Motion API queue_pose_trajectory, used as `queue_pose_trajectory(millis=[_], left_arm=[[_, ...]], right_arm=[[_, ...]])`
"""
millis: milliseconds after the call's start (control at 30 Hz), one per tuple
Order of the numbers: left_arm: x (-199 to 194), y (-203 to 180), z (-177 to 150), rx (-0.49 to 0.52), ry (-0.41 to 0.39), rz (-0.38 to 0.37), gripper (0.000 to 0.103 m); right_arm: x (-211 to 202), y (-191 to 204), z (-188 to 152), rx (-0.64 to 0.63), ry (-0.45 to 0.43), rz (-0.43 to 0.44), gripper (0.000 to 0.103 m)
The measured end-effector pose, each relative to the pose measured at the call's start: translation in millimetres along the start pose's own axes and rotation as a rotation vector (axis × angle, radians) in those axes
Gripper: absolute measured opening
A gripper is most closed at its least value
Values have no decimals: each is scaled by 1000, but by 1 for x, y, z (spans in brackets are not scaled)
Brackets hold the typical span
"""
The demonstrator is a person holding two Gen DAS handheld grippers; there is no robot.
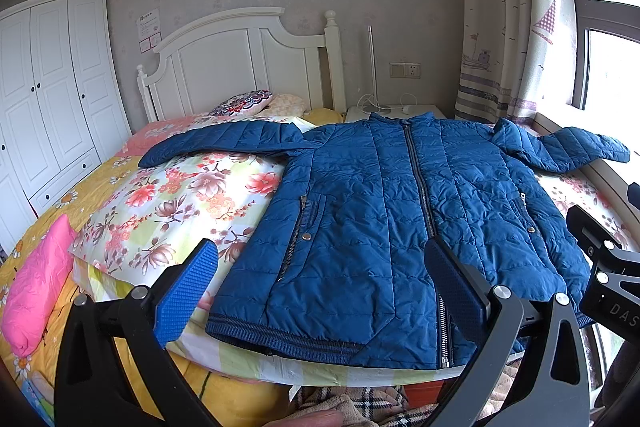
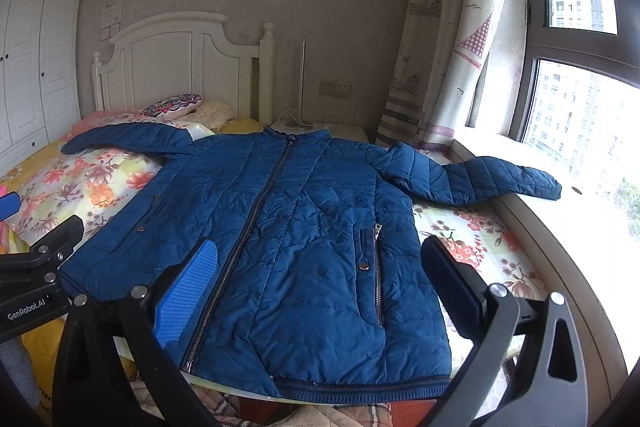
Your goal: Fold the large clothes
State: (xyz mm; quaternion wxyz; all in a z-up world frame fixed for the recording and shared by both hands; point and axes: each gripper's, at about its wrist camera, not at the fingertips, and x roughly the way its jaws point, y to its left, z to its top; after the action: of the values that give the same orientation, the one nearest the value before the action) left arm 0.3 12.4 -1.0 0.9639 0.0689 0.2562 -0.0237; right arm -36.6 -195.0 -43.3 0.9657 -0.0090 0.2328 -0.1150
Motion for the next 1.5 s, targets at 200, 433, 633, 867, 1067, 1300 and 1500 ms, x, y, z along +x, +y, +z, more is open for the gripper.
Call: queue_pose_trajectory(millis=[200, 433, 633, 867, 1067, 1300, 1500], left_arm=[[0, 0, 0, -2, 0, 0, 99], [0, 1, 0, -2, 1, -1, 99], [0, 0, 0, -3, 1, -1, 99], [8, 5, -2, -4, 29, -6, 99], [43, -7, -3, 17, 88, -16, 99], [136, -33, 21, 119, 186, -23, 99], [256, -59, 64, 217, 281, -16, 99]], right_arm=[[0, 0, 0, 0, 1, 2, 101], [0, 1, -1, 0, 2, 3, 101], [0, 2, -1, 3, 1, 4, 101], [12, 0, -5, 15, 22, 10, 101], [40, -17, -11, 49, 65, 73, 101], [113, -72, -7, 177, 195, 116, 101], [214, -178, 0, 470, 297, -1, 93]])
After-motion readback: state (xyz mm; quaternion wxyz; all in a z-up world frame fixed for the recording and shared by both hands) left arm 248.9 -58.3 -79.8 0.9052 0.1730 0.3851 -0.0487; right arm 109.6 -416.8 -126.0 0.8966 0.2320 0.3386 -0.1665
